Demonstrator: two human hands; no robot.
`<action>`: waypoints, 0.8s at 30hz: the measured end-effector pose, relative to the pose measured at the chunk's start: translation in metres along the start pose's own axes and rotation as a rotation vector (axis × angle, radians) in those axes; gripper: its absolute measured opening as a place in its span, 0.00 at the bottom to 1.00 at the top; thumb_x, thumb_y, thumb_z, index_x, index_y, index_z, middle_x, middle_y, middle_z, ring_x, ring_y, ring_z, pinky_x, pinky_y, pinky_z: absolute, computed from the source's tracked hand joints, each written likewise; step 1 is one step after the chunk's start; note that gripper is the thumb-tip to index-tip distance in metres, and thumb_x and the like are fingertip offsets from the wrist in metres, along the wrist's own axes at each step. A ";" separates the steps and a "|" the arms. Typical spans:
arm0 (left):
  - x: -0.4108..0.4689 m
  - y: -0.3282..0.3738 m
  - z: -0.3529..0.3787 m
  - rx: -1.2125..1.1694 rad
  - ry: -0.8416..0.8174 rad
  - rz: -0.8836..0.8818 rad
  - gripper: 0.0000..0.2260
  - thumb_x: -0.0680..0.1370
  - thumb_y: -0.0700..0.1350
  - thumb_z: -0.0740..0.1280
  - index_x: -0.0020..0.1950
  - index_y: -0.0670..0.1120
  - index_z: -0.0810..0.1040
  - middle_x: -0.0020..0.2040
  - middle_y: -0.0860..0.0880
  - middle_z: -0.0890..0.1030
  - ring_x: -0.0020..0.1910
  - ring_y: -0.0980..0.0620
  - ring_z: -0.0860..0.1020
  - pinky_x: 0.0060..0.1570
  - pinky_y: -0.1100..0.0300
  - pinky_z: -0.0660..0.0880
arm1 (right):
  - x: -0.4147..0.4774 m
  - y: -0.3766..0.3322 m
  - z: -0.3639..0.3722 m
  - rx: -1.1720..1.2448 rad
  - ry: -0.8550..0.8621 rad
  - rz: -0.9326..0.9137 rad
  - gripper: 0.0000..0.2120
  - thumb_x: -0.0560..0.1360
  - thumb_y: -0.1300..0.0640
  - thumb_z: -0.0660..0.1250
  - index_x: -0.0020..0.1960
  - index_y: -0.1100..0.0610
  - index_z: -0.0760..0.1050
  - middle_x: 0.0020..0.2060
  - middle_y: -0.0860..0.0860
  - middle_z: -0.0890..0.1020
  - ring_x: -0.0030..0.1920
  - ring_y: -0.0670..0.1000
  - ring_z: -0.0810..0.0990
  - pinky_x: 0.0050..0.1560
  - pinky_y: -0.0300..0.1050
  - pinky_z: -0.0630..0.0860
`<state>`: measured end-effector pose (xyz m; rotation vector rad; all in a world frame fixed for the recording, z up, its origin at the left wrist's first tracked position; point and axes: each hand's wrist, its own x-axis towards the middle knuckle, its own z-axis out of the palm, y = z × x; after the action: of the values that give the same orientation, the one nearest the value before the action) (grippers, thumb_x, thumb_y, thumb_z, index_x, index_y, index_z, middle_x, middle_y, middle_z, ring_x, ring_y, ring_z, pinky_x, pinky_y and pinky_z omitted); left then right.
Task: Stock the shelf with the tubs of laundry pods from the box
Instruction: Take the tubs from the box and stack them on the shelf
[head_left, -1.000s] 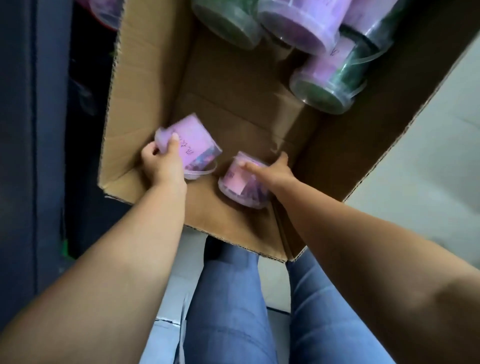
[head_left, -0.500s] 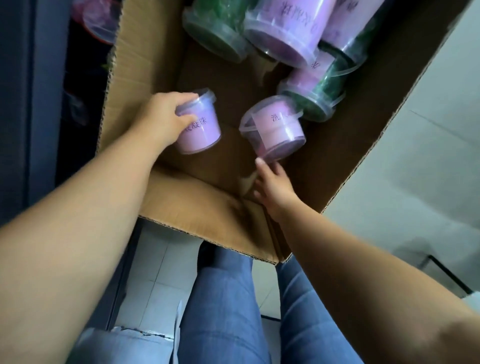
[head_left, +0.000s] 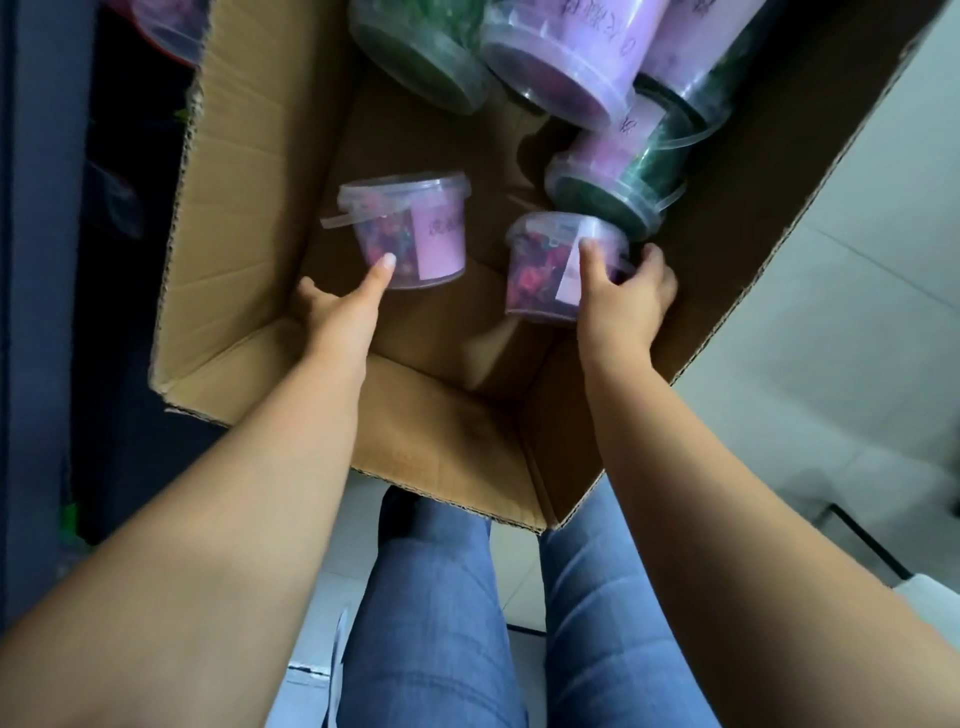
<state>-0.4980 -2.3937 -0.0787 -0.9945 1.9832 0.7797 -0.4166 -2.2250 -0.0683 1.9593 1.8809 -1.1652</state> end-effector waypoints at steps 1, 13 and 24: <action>0.001 0.001 0.002 0.001 -0.018 0.013 0.43 0.71 0.59 0.69 0.76 0.46 0.47 0.75 0.45 0.58 0.72 0.46 0.62 0.68 0.54 0.61 | 0.004 -0.002 0.003 -0.046 -0.043 0.042 0.34 0.75 0.47 0.65 0.73 0.62 0.57 0.71 0.58 0.61 0.71 0.54 0.61 0.70 0.41 0.57; 0.003 0.032 0.015 0.089 -0.119 0.089 0.48 0.71 0.57 0.69 0.76 0.45 0.39 0.76 0.43 0.56 0.73 0.43 0.60 0.69 0.52 0.59 | -0.007 0.011 0.012 0.224 -0.545 0.433 0.16 0.75 0.51 0.66 0.60 0.57 0.75 0.25 0.47 0.74 0.23 0.44 0.73 0.29 0.36 0.72; 0.016 0.049 0.018 0.401 -0.070 0.476 0.50 0.67 0.56 0.74 0.76 0.50 0.43 0.74 0.42 0.61 0.70 0.42 0.66 0.65 0.51 0.65 | 0.022 0.001 0.036 -0.826 -0.910 -0.233 0.49 0.64 0.36 0.70 0.76 0.52 0.50 0.74 0.57 0.53 0.74 0.59 0.56 0.71 0.51 0.58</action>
<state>-0.5396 -2.3605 -0.0932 -0.2604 2.2254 0.6102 -0.4329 -2.2307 -0.1066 0.6200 1.6463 -0.8598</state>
